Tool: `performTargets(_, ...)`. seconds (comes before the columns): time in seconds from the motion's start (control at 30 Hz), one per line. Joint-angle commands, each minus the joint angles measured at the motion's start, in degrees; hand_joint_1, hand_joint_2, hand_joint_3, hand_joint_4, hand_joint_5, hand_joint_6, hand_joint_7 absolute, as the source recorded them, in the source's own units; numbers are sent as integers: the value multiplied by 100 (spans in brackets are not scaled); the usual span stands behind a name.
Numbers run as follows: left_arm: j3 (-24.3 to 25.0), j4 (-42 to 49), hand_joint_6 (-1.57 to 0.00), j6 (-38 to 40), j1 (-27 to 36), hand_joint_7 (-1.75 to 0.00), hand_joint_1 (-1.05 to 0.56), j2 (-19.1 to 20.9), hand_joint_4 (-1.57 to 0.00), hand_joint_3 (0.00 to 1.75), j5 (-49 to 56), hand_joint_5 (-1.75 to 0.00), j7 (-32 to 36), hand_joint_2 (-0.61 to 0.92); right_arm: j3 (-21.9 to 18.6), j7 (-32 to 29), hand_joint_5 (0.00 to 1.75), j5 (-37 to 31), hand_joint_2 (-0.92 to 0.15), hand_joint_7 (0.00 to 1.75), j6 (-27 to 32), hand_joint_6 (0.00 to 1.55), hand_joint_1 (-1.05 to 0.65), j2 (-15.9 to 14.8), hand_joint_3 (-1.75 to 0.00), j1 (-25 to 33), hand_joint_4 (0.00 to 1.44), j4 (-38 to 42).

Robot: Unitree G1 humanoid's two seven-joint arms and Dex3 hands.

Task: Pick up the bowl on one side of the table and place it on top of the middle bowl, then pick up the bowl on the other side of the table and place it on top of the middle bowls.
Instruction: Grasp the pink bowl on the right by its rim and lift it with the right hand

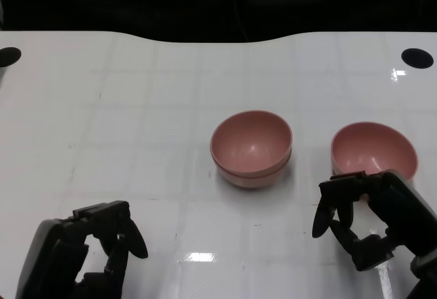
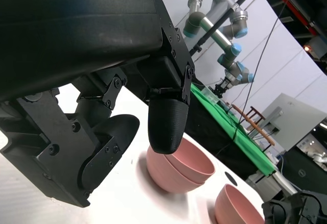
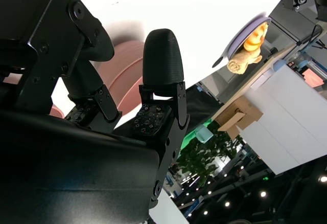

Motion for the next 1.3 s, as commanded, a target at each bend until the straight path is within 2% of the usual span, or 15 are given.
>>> performTargets(0.03,81,99,-87,-112,-22,-154,-1,-7,-93,164,-58,-175,10,21,-74,-108,161,18,-10,109,36,100,30,-10,-153,43,96,-116)
performTargets(0.1,93,113,-87,-126,-25,-154,-1,-18,-93,165,-56,-175,-2,21,-74,-120,161,14,-10,109,45,100,30,-9,-152,50,96,-131)
performTargets(0.13,83,170,-87,-176,-33,-154,-1,-17,-93,165,-71,-175,-14,21,-144,-157,161,-101,-11,109,347,100,30,-17,-152,129,97,-422)
performTargets(0.17,78,216,-87,-218,-41,-153,0,-18,-92,164,-82,-175,-24,21,-196,-182,140,-190,-19,94,593,80,18,-21,-133,195,78,-659)
performTargets(0.27,85,295,-87,-296,-60,-152,0,-25,-91,164,-87,-175,-38,21,-226,-211,123,-294,-26,82,1000,68,10,-27,-117,314,68,-1048)
performTargets(0.53,108,341,-88,-348,-76,-151,1,-38,-91,164,-79,-175,-50,21,-176,-220,120,-288,-28,79,1234,68,9,-48,-115,388,68,-1262)
performTargets(0.57,102,330,-88,-344,-53,-151,1,-26,-91,164,-94,-175,-74,21,-247,-150,119,-609,-28,79,1689,68,9,-147,-115,487,68,-1678)
performTargets(0.6,100,322,-88,-341,-36,-150,2,-19,-91,164,-106,-174,-95,21,-297,-95,99,-857,-47,60,2056,51,-5,-220,-70,568,48,-2013)
performTargets(0.63,100,317,-88,-340,-25,-149,2,-15,-90,164,-114,-174,-111,21,-324,-56,88,-1033,-60,49,2343,48,-10,-266,-41,633,43,-2270)
performTargets(0.67,107,287,-88,-303,-13,-149,2,-14,-90,164,-93,-174,-120,21,-372,11,81,-1303,-68,42,2715,47,-13,-335,-25,686,40,-2598)
performTargets(0.7,109,285,-89,-295,-16,-149,2,-14,-91,164,-96,-174,-137,21,-388,69,73,-1512,-71,34,2988,40,-19,-386,-13,712,32,-2824)
performTargets(0.73,110,282,-89,-286,-16,-149,2,-15,-91,164,-105,-175,-156,21,-393,128,70,-1696,-73,31,3237,38,-23,-433,-9,735,29,-3026)
performTargets(0.83,114,302,-89,-297,-27,-148,3,-18,-91,165,-121,-174,-182,21,-339,225,67,-1907,-75,27,3675,36,-28,-493,-3,775,26,-3337)
performTargets(1.2,122,301,-89,-298,-44,-148,2,-8,-91,167,-113,-174,-236,20,-169,460,64,-2280,-76,21,4368,37,-31,-670,-1,731,24,-3731)
performTargets(1.3,107,319,-89,-308,-52,-148,2,-11,-91,168,-159,-173,-271,20,-65,577,60,-2753,-77,18,4744,37,-37,-738,-1,643,24,-3799)
